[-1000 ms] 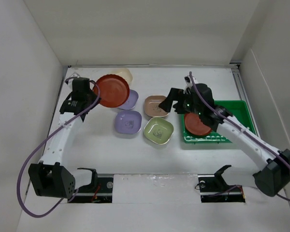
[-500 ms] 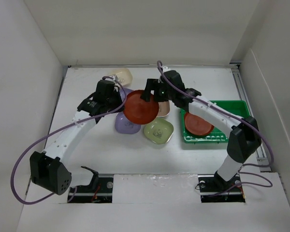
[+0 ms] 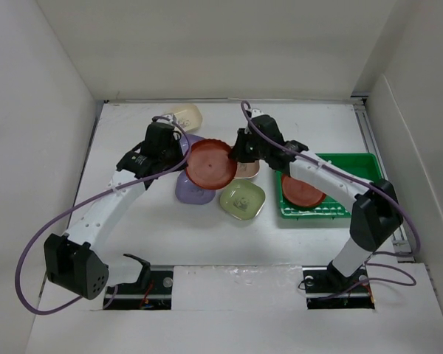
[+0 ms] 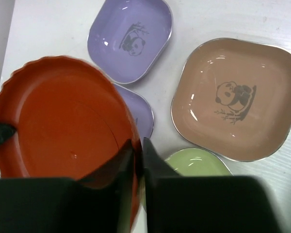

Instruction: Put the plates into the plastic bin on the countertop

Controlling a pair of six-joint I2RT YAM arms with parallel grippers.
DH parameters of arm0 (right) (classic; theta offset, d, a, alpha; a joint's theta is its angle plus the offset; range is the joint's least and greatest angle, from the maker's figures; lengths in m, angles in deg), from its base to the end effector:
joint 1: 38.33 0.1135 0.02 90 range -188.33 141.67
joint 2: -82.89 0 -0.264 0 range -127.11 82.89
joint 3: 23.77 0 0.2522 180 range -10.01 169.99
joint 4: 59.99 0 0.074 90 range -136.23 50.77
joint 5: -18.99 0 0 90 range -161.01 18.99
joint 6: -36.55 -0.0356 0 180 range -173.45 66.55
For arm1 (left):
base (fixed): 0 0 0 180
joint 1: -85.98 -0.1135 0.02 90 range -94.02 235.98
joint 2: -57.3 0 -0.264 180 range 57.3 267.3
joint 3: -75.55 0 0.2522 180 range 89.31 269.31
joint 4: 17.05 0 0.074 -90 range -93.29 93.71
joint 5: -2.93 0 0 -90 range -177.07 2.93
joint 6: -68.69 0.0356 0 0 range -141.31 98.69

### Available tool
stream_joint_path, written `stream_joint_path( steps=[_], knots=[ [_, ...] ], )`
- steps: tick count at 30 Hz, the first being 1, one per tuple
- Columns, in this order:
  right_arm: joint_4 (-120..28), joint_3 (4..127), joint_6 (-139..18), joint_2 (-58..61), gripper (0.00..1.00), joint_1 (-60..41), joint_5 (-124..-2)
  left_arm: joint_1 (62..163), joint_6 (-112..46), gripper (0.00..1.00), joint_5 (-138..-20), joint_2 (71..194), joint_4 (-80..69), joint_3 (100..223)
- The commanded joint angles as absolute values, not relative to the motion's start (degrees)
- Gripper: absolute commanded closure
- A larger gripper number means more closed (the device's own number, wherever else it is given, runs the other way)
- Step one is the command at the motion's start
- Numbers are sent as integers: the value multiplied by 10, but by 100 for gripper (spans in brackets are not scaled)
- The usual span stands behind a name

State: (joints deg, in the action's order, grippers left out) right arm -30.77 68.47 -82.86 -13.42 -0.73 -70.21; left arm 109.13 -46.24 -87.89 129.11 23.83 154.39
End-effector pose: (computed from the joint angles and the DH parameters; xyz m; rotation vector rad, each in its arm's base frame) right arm 0.3104 0.2397 0.2978 -0.1679 2.2276 0.6785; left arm 0.2567 -0.1092 0.3341 -0.0425 2.1986 -0.4635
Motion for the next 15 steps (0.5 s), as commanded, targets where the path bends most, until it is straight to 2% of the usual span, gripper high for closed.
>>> stream_joint_path(
  steps=[1,2,4,5,6,7,8,9,15],
  knots=[
    [-315,658,-816,-104,95,-4,-736,1086,-472,100,-900,1271,223,1577],
    [-316,658,-816,-104,100,-4,-743,1086,-479,100,-900,1271,223,1582],
    [-303,652,-816,-97,100,-4,-751,1086,-486,100,-900,1276,223,1590],
    [-297,652,-816,-92,100,-4,-759,1086,-496,92,-894,1276,223,1600],
    [-292,646,-825,-84,100,-14,-778,1086,-502,75,-894,1276,223,1600],
    [-285,632,-834,-74,100,-20,-787,1086,-509,32,-894,1276,223,1607],
    [-285,621,-850,-43,100,-29,-796,1086,-518,9,-904,1276,223,1607],
    [-278,608,-860,-24,100,-40,-815,1086,-525,0,-911,1276,223,1607],
    [-235,450,-933,153,100,-220,-861,1086,-568,0,-970,1276,223,1573]
  ],
)
